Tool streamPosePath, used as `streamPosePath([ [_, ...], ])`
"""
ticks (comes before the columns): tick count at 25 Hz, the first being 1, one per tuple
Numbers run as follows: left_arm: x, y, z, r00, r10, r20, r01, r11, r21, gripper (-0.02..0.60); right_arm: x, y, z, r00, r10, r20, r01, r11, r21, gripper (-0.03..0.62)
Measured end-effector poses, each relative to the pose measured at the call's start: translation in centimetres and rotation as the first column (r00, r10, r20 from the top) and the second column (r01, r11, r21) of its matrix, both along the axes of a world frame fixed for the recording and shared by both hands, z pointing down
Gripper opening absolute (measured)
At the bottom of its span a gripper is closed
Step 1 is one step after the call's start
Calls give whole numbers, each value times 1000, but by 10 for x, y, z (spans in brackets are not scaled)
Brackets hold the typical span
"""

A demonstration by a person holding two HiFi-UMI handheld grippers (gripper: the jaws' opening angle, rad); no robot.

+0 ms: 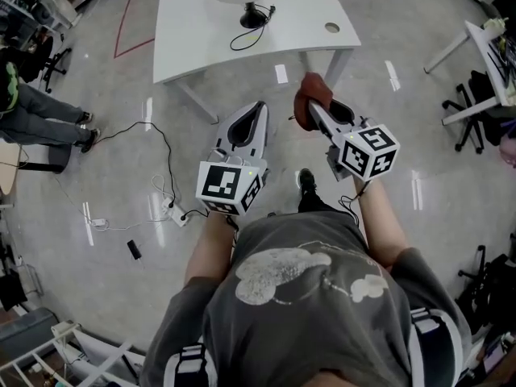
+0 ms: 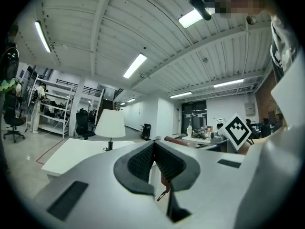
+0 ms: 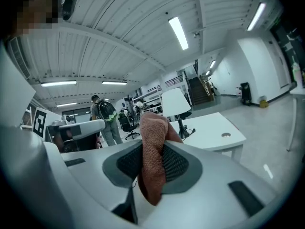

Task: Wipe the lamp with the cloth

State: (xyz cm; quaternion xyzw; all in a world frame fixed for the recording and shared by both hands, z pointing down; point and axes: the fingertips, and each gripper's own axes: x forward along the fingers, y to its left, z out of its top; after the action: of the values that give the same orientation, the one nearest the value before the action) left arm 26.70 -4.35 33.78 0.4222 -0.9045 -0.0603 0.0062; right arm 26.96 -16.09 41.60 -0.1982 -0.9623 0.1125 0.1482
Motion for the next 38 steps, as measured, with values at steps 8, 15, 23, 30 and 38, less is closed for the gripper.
streamPosePath([
  [8, -67, -52, -3, 997, -72, -25, 72, 997, 7, 8, -76, -58, -9, 998, -57, 17, 57, 998, -10, 91],
  [15, -105, -80, -2, 989, -146, -32, 146, 989, 9, 8, -112, -99, -7, 996, -92, 13, 92, 995, -24, 91],
  [23, -146, -84, -6, 976, -217, -34, 217, 976, 7, 8, -155, -119, -4, 994, -107, 8, 108, 993, -41, 91],
  [30, -205, -71, -8, 974, -227, -22, 228, 973, 21, 8, -208, -108, -4, 995, -100, 2, 100, 995, -12, 91],
  [38, -281, -88, -27, 976, -216, 23, 215, 976, 34, 8, -291, -134, -32, 998, -43, 40, 42, 999, 28, 91],
])
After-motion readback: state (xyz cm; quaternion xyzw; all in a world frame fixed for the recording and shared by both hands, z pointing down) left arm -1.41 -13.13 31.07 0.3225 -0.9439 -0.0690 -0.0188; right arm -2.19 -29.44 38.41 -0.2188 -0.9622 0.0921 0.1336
